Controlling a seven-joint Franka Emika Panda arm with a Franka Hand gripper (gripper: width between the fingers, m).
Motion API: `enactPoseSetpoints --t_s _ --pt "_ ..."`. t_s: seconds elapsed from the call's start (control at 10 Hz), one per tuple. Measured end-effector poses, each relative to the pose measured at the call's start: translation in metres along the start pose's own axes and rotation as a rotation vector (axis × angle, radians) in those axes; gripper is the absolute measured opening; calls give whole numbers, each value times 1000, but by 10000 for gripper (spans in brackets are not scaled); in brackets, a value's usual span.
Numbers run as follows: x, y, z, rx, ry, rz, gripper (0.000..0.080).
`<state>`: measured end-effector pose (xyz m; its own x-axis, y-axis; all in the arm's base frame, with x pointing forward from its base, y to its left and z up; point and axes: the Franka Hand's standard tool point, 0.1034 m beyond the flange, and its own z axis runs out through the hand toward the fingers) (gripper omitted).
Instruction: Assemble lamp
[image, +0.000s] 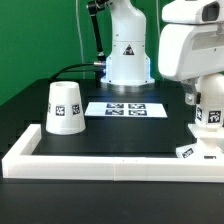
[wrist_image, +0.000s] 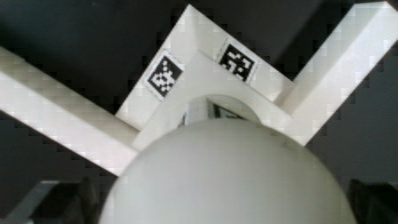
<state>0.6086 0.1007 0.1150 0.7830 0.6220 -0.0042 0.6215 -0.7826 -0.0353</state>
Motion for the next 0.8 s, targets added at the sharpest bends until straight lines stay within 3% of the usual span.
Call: enactPoseSetpoints --t_s 0.5,0.7,0.8 --pt "0 5 -2 -38 -30 -449 698" --pt "0 4 -1 -35 -36 -471 698" --pt "-1 5 -1 -35 -36 -464 581"
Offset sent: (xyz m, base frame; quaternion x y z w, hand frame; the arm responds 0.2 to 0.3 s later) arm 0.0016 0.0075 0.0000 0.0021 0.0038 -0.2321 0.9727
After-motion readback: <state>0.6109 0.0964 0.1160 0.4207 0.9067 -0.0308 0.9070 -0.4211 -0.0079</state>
